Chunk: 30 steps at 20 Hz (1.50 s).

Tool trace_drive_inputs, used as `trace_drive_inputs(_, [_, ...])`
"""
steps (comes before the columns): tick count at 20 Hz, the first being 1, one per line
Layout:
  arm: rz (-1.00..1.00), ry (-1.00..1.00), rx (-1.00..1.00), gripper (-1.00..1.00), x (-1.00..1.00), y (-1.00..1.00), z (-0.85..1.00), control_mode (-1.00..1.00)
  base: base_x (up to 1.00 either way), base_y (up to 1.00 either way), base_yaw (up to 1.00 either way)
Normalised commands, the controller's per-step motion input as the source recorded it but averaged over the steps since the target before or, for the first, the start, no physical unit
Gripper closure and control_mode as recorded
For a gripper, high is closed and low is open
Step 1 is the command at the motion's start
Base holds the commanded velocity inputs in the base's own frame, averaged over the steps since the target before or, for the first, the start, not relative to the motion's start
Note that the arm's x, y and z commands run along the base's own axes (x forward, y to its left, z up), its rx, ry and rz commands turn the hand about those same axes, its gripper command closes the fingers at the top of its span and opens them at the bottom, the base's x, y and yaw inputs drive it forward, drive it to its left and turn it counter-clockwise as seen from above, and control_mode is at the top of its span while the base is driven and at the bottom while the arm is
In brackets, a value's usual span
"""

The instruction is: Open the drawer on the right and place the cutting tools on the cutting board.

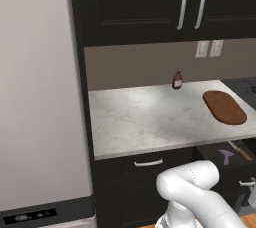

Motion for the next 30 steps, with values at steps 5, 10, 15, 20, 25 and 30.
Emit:
trace_drive_inputs(5, [0.03, 0.0, 0.0, -1.0, -0.02, 0.0, 0.01, -1.0, 0.0, 0.0, 0.0])
trace_drive_inputs(10, [0.05, 0.0, 0.0, -1.0, -0.21, 0.0, 0.13, -1.0, 0.0, 0.0, 0.0])
trace_drive_inputs(15, [0.01, 0.0, -0.02, -1.0, -0.32, 0.0, 0.32, -1.0, 0.0, 0.0, 0.0])
trace_drive_inputs(20, [0.0, 0.0, -0.06, -1.0, -0.14, 0.0, 0.45, -1.0, 0.0, 0.0, 0.0])
trace_drive_inputs(25, [0.0, 0.05, -0.06, -1.0, -0.01, 0.01, 0.6, -1.0, 0.0, 0.0, 0.0])
trace_drive_inputs(30, [0.0, 0.13, -0.06, -1.0, -0.04, 0.0, 0.52, -1.0, 0.0, 0.0, 0.0])
